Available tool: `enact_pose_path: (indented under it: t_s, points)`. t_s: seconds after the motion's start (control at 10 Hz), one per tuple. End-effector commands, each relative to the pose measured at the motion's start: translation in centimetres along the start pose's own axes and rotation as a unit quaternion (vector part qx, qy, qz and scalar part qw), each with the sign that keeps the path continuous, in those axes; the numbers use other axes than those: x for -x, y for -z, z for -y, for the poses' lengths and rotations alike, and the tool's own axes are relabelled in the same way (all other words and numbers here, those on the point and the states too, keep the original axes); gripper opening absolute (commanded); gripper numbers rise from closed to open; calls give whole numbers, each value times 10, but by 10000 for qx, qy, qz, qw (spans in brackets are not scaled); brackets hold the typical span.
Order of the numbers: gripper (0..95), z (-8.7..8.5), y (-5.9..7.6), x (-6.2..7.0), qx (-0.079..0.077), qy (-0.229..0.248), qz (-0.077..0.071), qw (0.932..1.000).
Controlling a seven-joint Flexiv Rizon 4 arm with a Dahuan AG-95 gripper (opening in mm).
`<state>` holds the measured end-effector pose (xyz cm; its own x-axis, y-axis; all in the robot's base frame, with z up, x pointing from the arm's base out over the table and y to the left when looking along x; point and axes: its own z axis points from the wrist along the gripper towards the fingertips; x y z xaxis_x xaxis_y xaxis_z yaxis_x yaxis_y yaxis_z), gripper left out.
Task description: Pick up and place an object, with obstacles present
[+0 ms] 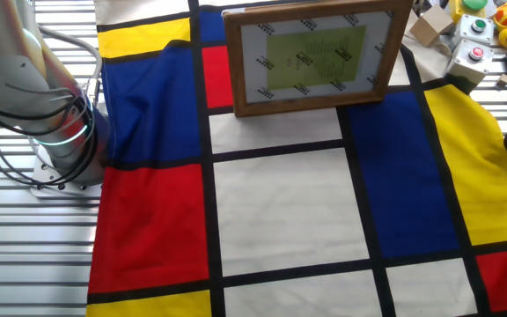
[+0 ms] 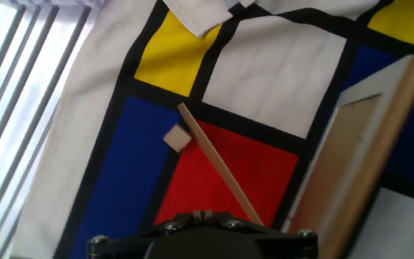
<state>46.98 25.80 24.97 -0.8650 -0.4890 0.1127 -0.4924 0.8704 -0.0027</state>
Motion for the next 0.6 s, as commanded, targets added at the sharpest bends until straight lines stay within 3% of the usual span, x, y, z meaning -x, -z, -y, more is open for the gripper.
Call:
enact_pose_path:
  t_s: [0.1, 0.3, 0.6]
  points:
    - [0, 34, 36, -14, 55, 273, -168, 9995]
    - [0, 60, 41, -19, 77, 503, -170, 9986]
    - [0, 98, 30, -25, 84, 808, -154, 9966]
